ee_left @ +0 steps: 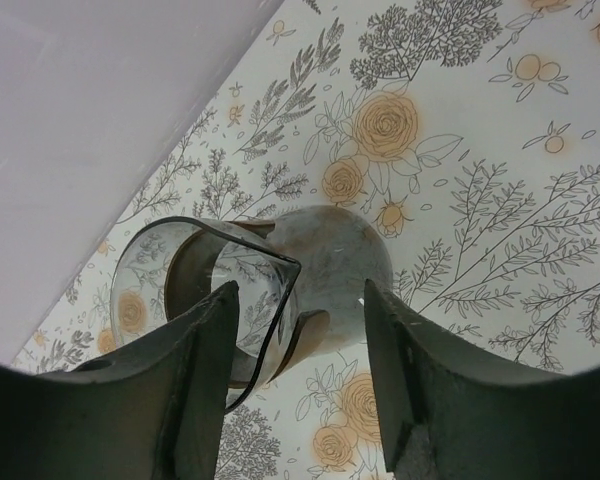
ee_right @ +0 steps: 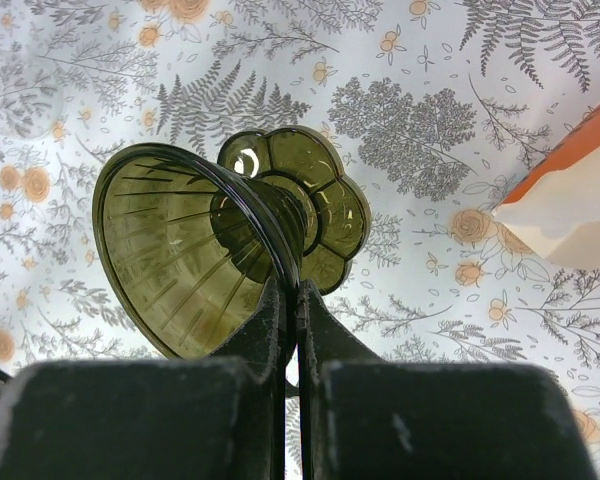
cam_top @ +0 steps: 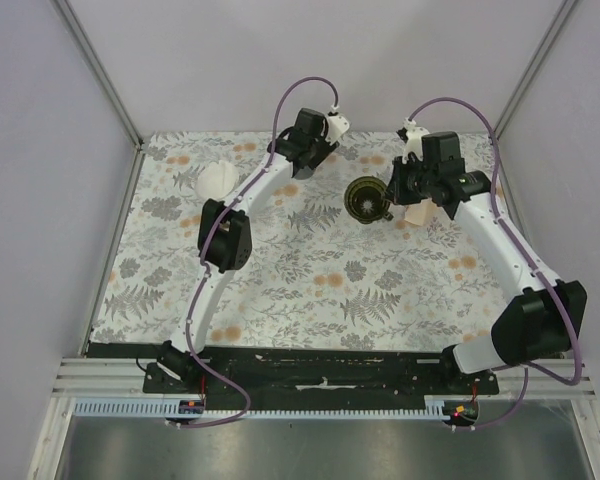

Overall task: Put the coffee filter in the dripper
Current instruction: Move the coffee server to the center of the board, then place the coffee dripper on the coffee server.

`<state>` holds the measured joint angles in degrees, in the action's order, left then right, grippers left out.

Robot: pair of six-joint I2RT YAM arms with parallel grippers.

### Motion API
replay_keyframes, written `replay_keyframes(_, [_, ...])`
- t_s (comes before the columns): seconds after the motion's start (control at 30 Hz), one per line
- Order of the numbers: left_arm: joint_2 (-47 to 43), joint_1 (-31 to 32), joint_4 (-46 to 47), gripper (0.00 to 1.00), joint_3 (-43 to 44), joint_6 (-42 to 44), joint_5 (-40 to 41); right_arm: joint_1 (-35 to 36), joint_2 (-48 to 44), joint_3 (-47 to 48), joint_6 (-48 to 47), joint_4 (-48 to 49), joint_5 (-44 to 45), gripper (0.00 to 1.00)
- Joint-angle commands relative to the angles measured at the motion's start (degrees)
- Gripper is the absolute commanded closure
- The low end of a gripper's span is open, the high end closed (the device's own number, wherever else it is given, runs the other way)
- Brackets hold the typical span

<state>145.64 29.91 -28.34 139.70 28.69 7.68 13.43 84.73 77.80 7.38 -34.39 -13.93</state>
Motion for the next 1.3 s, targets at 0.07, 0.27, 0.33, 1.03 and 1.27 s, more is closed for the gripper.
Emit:
replay_keyframes(0.07, [0.35,-0.73,-0.66,0.62,2.16,-0.47,-3.89,-0.07,-8.26,-0.98,-0.78,-1.29,-1.54,1.00])
replay_keyframes(0.27, [-8.51,-0.64,-5.32,0.98,-5.29,-4.25,-12.67,-1.12,-13.09,-1.07,-1.92,-5.41,-0.92,1.00])
replay_keyframes(0.33, [-13.17,-0.38,-6.20,0.98,-11.78,-4.78,-16.19,-2.09,-15.02,-0.98,-2.10,-6.82,-1.36,1.00])
replay_keyframes(1.03, [-49.14,22.03,5.75,0.98,-69.91,3.13,-21.65,-12.81,-28.21,-2.39,-3.07,-17.28,-6.37,1.00])
replay_keyframes(1.27, [-52.21,22.03,1.36,0.40,-67.55,3.39,-23.14,-13.08,-27.69,-2.92,-3.33,-17.99,-7.33,1.00])
